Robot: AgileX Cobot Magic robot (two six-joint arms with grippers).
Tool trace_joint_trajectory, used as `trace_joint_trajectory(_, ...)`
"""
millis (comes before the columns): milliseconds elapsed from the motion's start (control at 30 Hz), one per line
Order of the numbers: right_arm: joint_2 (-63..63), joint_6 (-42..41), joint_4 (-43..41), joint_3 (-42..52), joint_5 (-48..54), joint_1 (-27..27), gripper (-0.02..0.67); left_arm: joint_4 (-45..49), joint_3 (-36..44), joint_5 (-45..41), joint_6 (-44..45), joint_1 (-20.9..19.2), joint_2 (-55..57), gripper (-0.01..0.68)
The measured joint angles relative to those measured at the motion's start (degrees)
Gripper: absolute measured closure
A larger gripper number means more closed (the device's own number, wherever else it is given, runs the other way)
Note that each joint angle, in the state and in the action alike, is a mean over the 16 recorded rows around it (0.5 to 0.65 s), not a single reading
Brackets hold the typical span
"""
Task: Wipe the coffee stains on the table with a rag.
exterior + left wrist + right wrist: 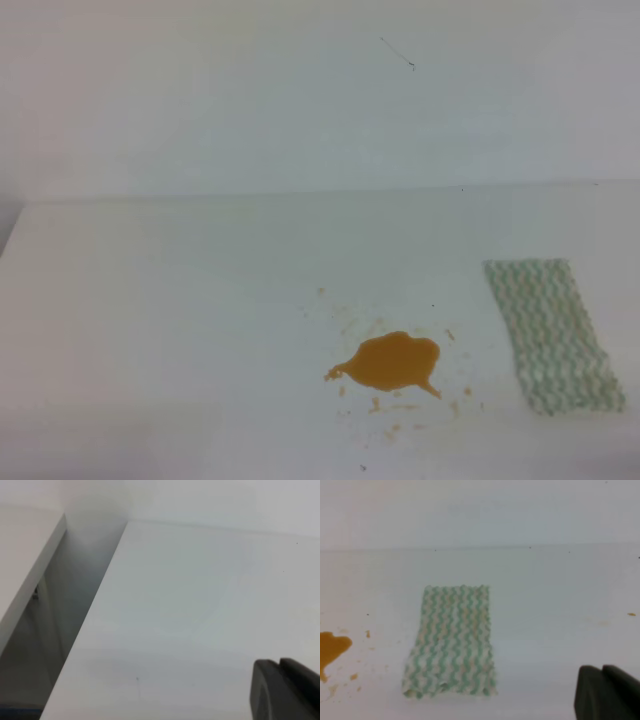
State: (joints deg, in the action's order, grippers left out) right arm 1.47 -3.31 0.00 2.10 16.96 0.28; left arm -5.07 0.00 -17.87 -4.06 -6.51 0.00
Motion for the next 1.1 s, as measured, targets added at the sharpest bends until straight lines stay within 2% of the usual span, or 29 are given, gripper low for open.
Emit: trace_joint_trajectory(1100,0.0,0.0,0.0,0.0,0.0,0.0,0.652,0.0,0.0,0.0,0.0,0.0,0.0,0.675)
